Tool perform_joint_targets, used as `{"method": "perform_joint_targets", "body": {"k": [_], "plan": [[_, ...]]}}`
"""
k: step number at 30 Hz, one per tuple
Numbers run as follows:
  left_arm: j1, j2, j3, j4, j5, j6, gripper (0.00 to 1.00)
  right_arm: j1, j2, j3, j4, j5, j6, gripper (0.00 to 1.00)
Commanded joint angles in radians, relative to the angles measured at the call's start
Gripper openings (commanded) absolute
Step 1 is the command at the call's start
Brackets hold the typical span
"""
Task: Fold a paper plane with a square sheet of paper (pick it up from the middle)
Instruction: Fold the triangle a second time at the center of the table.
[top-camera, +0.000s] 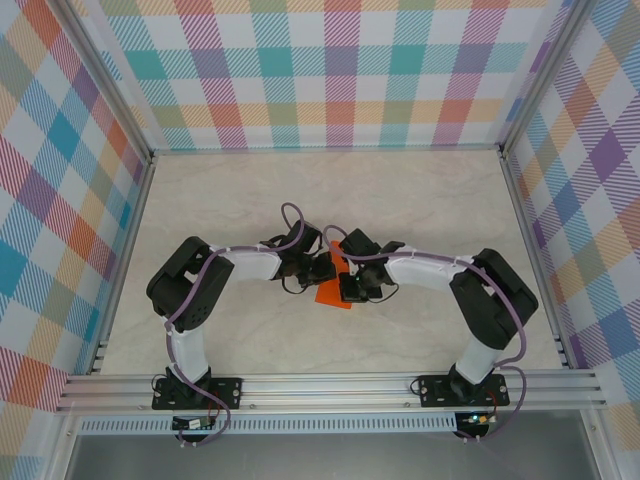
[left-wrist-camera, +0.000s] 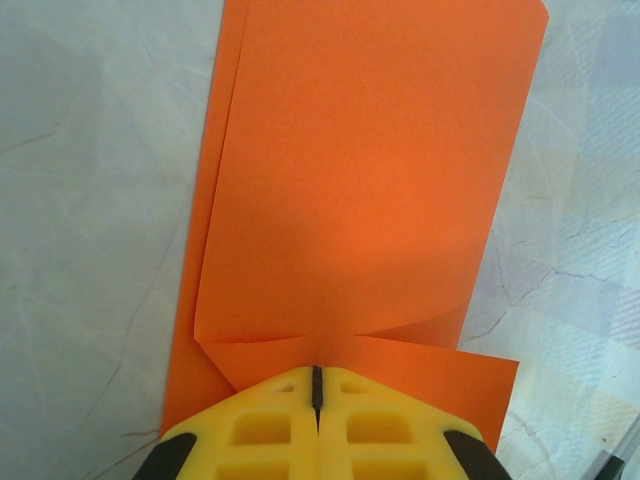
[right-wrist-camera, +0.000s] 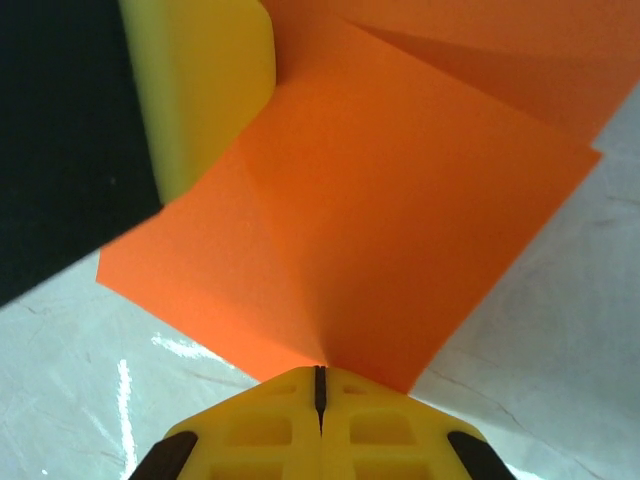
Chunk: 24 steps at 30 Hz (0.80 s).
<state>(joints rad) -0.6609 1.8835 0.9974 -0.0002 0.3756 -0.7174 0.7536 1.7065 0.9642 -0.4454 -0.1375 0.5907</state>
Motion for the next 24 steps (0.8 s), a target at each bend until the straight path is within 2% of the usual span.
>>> {"method": "perform_joint_targets", "body": {"k": [1, 10, 18, 24], "plan": [[-0.006, 0.031, -0.037, -0.101, -0.069, 0.007, 0.01, -0.005, 0.034, 0.039, 0.014, 0.009, 0.016, 0.05], [-0.006, 0.017, -0.009, -0.116, -0.064, 0.047, 0.01, -0.016, 0.029, -0.022, 0.026, -0.004, 0.030, 0.05], [-0.005, 0.026, -0.006, -0.115, -0.060, 0.049, 0.01, -0.029, -0.083, -0.092, 0.091, -0.059, 0.048, 0.05], [-0.006, 0.026, -0.008, -0.106, -0.053, 0.046, 0.01, -0.036, -0.058, -0.122, 0.102, -0.057, 0.064, 0.05]]}}
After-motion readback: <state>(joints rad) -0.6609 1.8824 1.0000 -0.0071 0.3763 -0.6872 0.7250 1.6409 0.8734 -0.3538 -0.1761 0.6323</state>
